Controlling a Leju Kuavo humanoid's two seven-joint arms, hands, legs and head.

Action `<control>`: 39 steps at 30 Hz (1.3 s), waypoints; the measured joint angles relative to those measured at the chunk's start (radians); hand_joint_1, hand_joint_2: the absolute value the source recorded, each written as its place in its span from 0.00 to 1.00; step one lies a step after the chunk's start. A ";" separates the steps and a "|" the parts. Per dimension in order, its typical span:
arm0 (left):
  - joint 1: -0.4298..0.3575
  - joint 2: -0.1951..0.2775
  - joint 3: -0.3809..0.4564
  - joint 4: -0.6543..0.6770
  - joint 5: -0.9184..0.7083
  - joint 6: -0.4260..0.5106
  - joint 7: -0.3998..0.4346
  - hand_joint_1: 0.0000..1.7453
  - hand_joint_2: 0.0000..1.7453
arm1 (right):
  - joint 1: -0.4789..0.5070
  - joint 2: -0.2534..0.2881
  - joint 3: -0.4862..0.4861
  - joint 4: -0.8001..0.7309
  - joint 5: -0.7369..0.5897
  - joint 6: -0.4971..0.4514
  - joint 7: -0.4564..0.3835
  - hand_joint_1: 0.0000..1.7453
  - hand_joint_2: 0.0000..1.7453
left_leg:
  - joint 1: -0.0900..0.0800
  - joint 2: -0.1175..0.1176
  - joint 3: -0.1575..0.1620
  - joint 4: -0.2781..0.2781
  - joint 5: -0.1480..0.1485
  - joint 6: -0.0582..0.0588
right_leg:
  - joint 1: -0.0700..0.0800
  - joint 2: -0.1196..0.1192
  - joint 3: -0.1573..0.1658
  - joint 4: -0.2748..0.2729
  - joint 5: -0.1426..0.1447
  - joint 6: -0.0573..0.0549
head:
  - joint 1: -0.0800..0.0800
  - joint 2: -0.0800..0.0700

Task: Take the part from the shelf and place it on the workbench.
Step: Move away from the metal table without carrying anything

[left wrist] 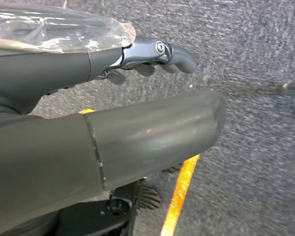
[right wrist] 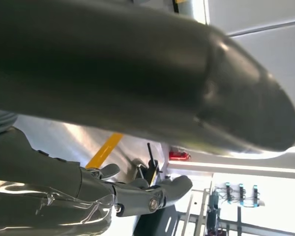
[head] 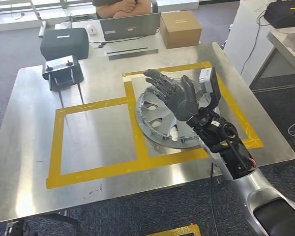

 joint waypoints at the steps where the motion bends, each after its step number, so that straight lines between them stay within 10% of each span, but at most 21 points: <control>1: 0.000 0.001 0.000 0.000 0.000 0.000 0.000 0.00 0.00 | 0.002 0.001 0.000 -0.003 0.000 -0.002 0.002 0.00 0.00 | 0.002 0.000 -0.002 -0.002 0.004 -0.007 | 0.001 0.001 -0.003 0.002 0.004 -0.010 | -0.004 0.000; 4: 0.000 0.001 0.000 0.000 0.000 0.001 0.000 0.00 0.00 | 0.003 0.003 0.001 -0.014 -0.002 -0.009 0.007 0.00 0.00 | 0.007 0.003 -0.032 0.063 -0.050 -0.021 | 0.001 -0.003 -0.013 -0.001 0.020 -0.036 | -0.012 0.000; 8: 0.001 0.000 0.000 0.000 0.000 0.001 0.000 0.00 0.00 | 0.008 0.004 0.002 -0.021 -0.003 -0.012 0.010 0.00 0.00 | 0.007 0.006 -0.112 0.291 -0.176 -0.026 | 0.009 -0.006 -0.039 -0.001 0.039 -0.050 | -0.020 0.000; 13: -0.006 0.001 0.000 0.000 -0.004 0.000 0.000 0.00 0.00 | 0.008 0.004 0.001 -0.037 -0.004 -0.019 0.010 0.00 0.00 | -0.002 0.006 0.062 0.038 -0.094 -0.001 | 0.018 -0.005 -0.063 0.000 0.062 -0.041 | -0.019 0.000; 17: -0.009 0.002 0.000 0.000 -0.005 0.000 0.000 0.00 0.00 | 0.009 0.004 -0.002 -0.045 -0.004 -0.022 0.011 0.00 0.00 | -0.009 0.007 0.076 -0.003 -0.075 0.020 | 0.016 -0.005 -0.069 -0.001 0.074 -0.018 | -0.016 0.000; 22: -0.010 -0.001 0.000 0.000 -0.006 0.000 0.001 0.00 0.00 | 0.012 0.004 -0.003 -0.050 -0.004 -0.029 0.012 0.00 0.00 | -0.005 0.013 0.053 -0.013 -0.044 0.042 | 0.014 -0.007 -0.141 0.224 -0.093 0.003 | -0.003 0.000; 24: -0.008 -0.002 0.000 0.000 -0.006 0.000 0.001 0.00 0.00 | 0.016 0.004 -0.003 -0.050 -0.004 -0.032 0.013 0.00 0.00 | -0.006 0.014 0.037 -0.012 -0.033 0.041 | 0.014 -0.007 -0.143 0.286 -0.120 0.006 | -0.002 0.000; 29: -0.007 -0.005 0.000 0.000 -0.007 0.000 0.001 0.00 0.00 | 0.016 0.004 -0.006 -0.053 -0.004 -0.036 0.013 0.00 0.00 | -0.008 0.013 0.012 -0.004 -0.012 0.024 | 0.018 -0.006 0.046 0.008 -0.030 -0.010 | 0.001 0.000; 33: -0.008 -0.004 0.000 0.000 -0.008 0.001 0.001 0.00 0.00 | 0.015 0.004 -0.008 -0.057 -0.004 -0.037 0.013 0.00 0.00 | -0.009 0.013 0.001 0.000 -0.002 -0.001 | 0.021 -0.007 0.042 -0.019 -0.010 -0.037 | -0.004 0.000; 39: -0.007 -0.005 0.000 0.000 -0.009 0.001 0.001 0.00 0.00 | 0.016 0.004 -0.008 -0.060 -0.004 -0.039 0.012 0.00 0.00 | -0.002 0.012 -0.100 0.290 -0.186 -0.026 | 0.017 -0.011 -0.022 -0.023 0.042 -0.061 | -0.020 0.000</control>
